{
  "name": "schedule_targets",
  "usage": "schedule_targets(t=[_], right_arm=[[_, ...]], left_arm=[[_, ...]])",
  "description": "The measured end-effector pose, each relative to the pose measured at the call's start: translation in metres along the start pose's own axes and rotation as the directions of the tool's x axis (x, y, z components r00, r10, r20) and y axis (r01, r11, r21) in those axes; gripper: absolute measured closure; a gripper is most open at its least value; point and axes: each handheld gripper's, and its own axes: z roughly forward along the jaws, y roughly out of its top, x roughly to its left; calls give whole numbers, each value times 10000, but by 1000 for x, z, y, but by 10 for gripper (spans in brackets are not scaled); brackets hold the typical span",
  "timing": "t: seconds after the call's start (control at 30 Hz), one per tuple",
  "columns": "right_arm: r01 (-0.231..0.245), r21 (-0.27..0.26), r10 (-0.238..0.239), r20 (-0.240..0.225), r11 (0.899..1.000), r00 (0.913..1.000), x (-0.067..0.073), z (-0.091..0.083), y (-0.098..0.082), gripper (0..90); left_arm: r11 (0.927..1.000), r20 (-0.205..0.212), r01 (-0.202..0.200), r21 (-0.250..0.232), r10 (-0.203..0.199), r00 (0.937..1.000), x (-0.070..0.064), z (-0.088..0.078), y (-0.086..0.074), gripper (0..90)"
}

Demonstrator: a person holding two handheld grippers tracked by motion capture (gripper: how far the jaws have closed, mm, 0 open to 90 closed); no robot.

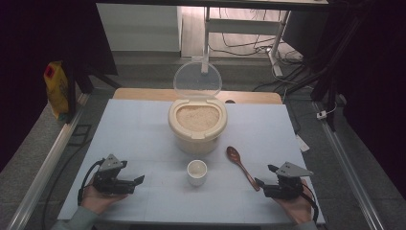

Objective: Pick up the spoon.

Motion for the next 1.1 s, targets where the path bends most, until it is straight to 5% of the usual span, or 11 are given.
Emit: schedule_targets(t=[0.8, 1.1], right_arm=[[-109, 52, 108, 190, 9999, 9998, 0, -5, 6, 296], [-298, 660, 294, 81, 9974, 9995, 3, -14, 29, 316]], left_arm=[[9998, -16, -190, 87, 190, 9998, -3, -1, -1, 106], [9995, 37, -252, 197, 251, 9997, -4, 1, 1, 106]])
